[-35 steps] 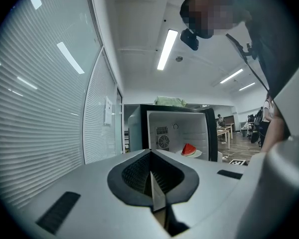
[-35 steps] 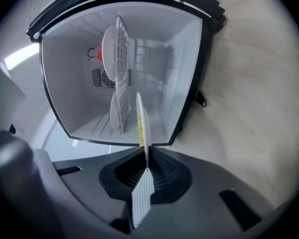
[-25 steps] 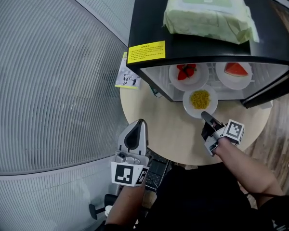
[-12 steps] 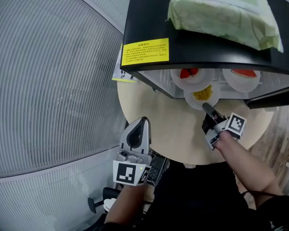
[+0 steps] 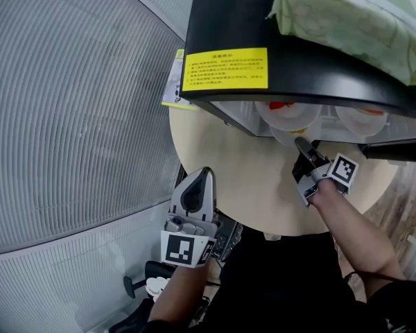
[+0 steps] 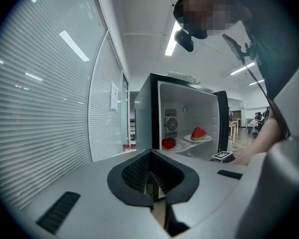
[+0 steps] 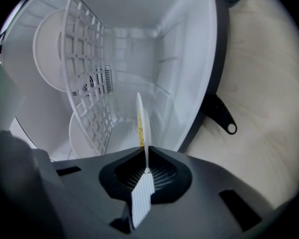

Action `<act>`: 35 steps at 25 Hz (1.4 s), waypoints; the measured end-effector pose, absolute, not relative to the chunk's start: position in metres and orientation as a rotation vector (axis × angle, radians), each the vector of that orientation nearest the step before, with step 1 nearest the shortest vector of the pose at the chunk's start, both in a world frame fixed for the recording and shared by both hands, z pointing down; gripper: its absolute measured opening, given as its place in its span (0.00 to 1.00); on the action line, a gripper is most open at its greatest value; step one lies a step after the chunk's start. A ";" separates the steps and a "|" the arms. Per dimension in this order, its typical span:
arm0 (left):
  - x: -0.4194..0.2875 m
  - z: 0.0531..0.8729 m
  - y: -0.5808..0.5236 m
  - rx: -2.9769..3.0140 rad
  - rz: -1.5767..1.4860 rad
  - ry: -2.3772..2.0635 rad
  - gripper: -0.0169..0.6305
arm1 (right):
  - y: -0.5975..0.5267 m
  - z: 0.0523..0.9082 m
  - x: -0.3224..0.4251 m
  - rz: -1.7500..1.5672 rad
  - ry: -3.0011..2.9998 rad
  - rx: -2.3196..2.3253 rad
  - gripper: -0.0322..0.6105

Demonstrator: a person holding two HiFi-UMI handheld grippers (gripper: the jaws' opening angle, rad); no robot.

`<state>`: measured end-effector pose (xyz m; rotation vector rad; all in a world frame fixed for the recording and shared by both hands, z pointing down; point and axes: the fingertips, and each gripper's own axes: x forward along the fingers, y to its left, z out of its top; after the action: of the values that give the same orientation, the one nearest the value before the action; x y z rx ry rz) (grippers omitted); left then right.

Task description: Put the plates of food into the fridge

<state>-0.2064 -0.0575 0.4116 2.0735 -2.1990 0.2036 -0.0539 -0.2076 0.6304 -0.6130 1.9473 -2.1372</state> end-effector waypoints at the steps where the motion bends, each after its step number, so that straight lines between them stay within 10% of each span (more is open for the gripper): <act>1: -0.209 0.413 -0.057 2.066 0.203 -2.202 0.03 | -0.210 0.631 -0.056 -2.135 1.948 -0.616 0.08; 35: -0.263 0.426 -0.043 1.934 0.186 -2.247 0.03 | -0.248 0.651 -0.089 -2.184 1.954 -0.751 0.08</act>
<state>-0.2633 -0.0427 0.4261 1.9341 -2.2468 0.1855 -0.0886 -0.2480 0.6512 -0.7505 1.9538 -2.1836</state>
